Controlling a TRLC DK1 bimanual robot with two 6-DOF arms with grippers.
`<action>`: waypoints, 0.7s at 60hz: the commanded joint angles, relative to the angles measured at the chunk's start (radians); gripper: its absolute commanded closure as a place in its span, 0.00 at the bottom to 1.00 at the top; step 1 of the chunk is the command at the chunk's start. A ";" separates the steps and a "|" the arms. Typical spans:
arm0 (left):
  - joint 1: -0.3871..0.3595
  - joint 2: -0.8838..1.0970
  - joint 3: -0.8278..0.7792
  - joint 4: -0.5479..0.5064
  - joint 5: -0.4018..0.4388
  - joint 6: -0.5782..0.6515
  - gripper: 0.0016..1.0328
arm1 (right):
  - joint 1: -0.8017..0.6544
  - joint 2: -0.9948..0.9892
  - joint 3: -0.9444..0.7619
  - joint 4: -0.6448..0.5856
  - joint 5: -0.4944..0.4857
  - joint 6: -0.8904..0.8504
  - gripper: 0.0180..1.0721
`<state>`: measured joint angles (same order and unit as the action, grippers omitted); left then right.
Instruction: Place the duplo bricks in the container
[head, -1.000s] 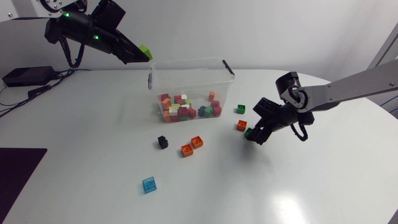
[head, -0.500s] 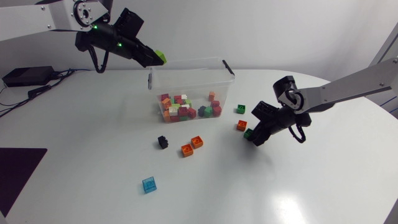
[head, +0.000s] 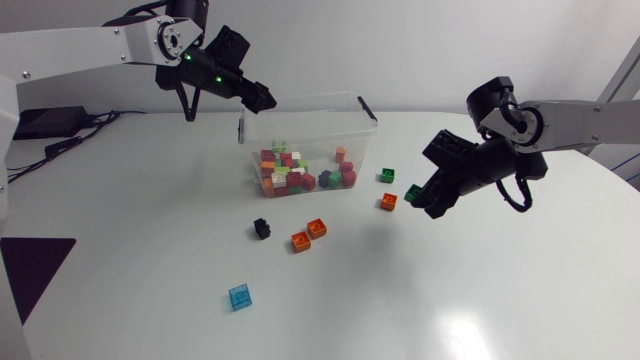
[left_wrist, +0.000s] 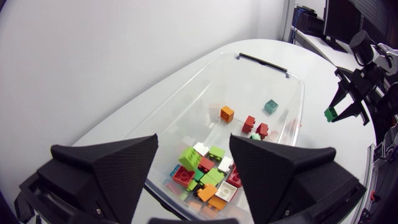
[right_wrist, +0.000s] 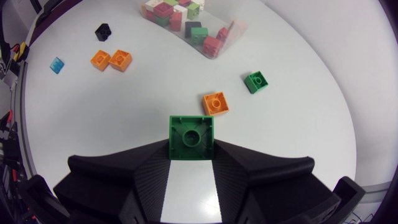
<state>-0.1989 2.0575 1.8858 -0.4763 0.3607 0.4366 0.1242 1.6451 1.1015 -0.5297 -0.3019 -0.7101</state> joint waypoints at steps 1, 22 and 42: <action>-0.002 -0.014 -0.010 0.013 -0.003 -0.029 0.05 | 0.028 -0.051 0.034 -0.038 0.004 0.027 0.69; 0.064 -0.327 -0.284 -0.015 -0.008 0.022 0.05 | 0.140 -0.105 0.205 -0.084 0.006 0.166 0.69; 0.085 -0.504 -0.528 -0.102 -0.028 0.142 0.05 | 0.235 -0.002 0.396 -0.030 0.041 0.297 0.69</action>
<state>-0.1139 1.5829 1.4189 -0.5640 0.3382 0.5365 0.3454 1.5970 1.4536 -0.5747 -0.2710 -0.4599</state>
